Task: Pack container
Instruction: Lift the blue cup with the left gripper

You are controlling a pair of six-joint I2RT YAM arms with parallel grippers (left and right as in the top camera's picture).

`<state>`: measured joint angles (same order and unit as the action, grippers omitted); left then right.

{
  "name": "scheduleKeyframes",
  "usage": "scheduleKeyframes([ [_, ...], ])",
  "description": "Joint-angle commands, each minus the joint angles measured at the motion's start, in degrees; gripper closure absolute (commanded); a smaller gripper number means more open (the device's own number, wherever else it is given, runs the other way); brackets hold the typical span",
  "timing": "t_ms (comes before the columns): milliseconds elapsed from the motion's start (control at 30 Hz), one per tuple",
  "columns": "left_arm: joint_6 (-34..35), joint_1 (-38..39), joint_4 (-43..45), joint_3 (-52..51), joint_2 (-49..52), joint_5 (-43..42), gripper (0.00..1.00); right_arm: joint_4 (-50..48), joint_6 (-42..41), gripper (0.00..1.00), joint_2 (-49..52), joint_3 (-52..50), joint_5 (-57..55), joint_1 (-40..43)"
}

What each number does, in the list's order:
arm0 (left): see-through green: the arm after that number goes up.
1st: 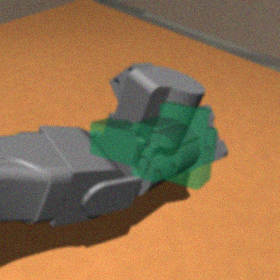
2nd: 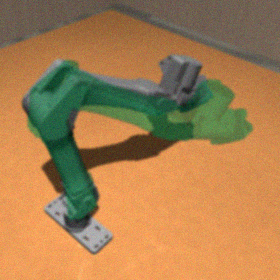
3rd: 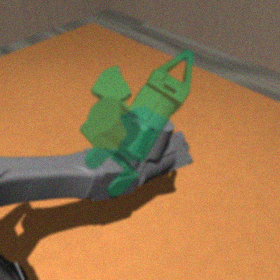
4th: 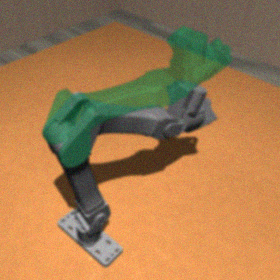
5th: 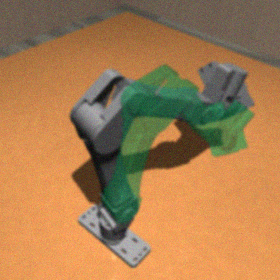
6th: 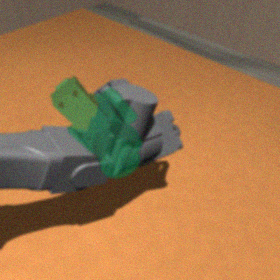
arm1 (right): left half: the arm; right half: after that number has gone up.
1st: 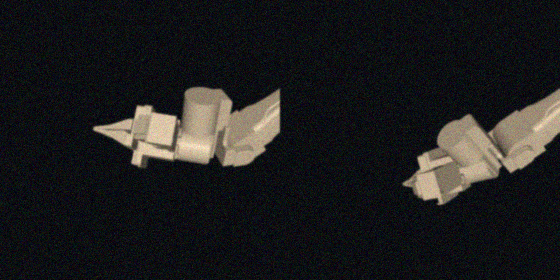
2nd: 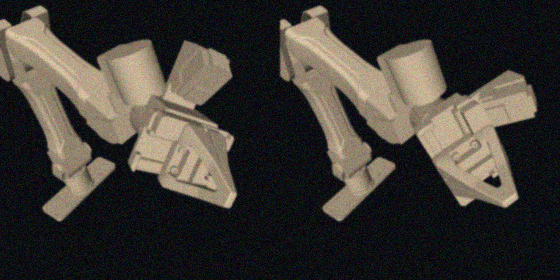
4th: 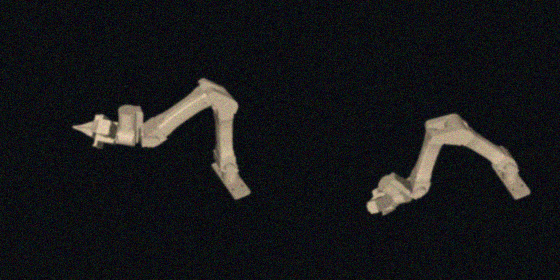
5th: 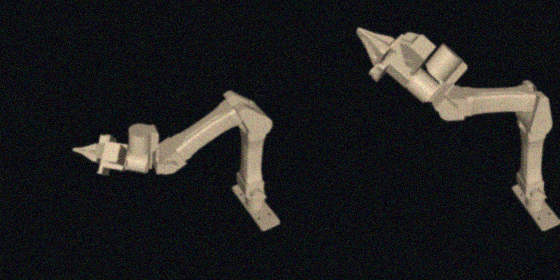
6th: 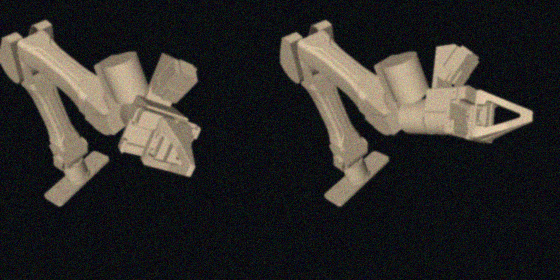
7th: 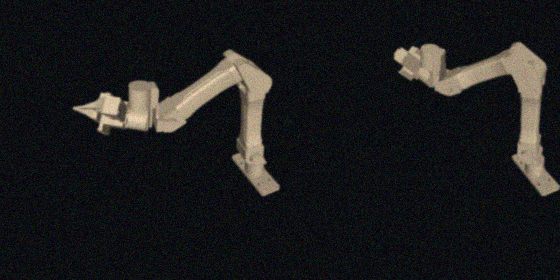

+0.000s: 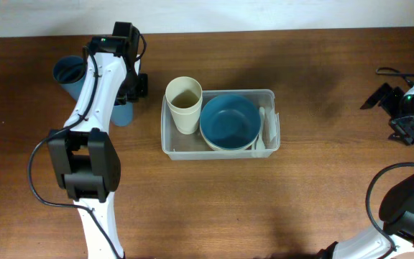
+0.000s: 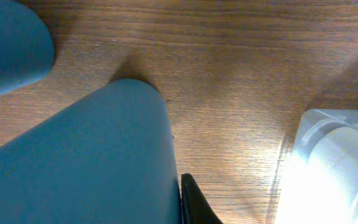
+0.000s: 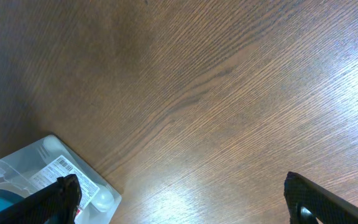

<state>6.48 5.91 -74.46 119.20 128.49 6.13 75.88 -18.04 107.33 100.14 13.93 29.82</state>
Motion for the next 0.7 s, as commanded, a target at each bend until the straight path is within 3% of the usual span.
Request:
scheduleKeyframes([
  [0,0.3,-0.3,-1.6,3.5,0.2,-2.1,0.99,0.0,-0.5,0.01,-1.0,0.5,-0.7,0.2],
  [500,0.1,0.1,-22.3,35.9,0.0,-4.6,0.98,0.0,-0.5,0.01,-1.0,0.5,-0.7,0.2],
  [667,-0.4,2.2,-22.3,35.9,-6.2,-9.4,0.98,0.0,-0.5,0.01,-1.0,0.5,-0.7,0.2],
])
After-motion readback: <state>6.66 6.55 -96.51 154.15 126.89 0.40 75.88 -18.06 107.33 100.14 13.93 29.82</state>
